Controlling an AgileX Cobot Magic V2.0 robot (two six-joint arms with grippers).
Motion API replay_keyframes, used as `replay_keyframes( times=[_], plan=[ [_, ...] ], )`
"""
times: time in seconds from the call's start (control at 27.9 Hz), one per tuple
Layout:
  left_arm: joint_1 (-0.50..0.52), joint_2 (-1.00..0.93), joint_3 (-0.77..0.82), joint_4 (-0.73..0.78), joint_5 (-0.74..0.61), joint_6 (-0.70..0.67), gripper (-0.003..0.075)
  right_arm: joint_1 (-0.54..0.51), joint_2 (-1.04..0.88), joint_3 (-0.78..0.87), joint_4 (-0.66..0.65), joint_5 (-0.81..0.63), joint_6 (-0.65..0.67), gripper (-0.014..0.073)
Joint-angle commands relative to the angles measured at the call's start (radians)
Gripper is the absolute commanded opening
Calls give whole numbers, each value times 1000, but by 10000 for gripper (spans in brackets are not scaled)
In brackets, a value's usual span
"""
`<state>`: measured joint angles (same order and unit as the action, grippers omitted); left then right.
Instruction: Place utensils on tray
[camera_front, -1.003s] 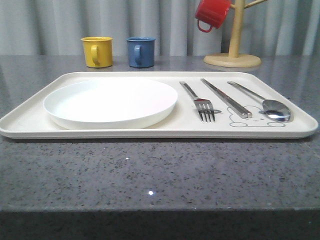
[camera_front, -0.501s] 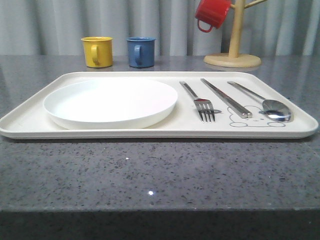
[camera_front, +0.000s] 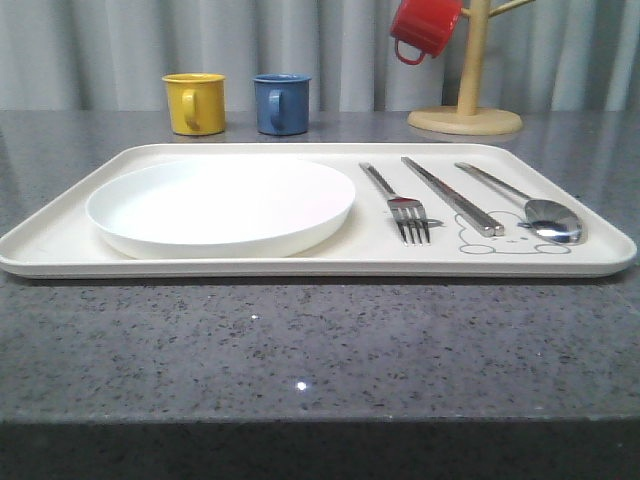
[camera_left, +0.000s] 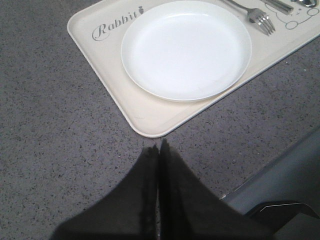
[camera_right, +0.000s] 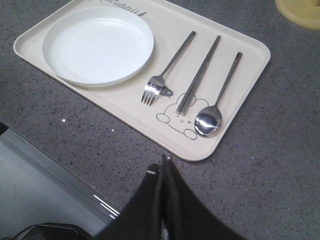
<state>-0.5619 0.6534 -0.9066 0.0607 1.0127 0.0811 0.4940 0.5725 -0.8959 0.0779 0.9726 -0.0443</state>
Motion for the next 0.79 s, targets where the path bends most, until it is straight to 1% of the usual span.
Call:
replay_keyframes(
  times=[0.0,0.21,0.36,0.43,0.5,0.61,0.68,0.75],
  plan=[
    [-7,1,-26,-2,-67,-8,-18,0,2,-23,-10,-78,-3,-69],
    [-7,-10,-15,-4,-78,-8,-18,0,2,-23,-10,-78,-3,-69],
    [20,-44,18,-4,-101,-8,-18,0,2,-23,-10,-77,-3,-69],
    [48,-76,53,29,-129,-8,-18,0,2,-23,-10,-77,-3,-69],
    [99,-137,119,63,-203,-8,-18,0,2,-23,-10,-77,-3,-69],
    [191,-242,248,70,-383,-8,-18,0,2,-23,-10,-77,-3,-69],
    [260,-314,341,55,-496,-8,-18,0,2,-23,-10,-77,-3,-69],
    [329,-386,433,25,-579,-8,-18,0,2,-23,-10,-76,-3,-69]
  ],
)
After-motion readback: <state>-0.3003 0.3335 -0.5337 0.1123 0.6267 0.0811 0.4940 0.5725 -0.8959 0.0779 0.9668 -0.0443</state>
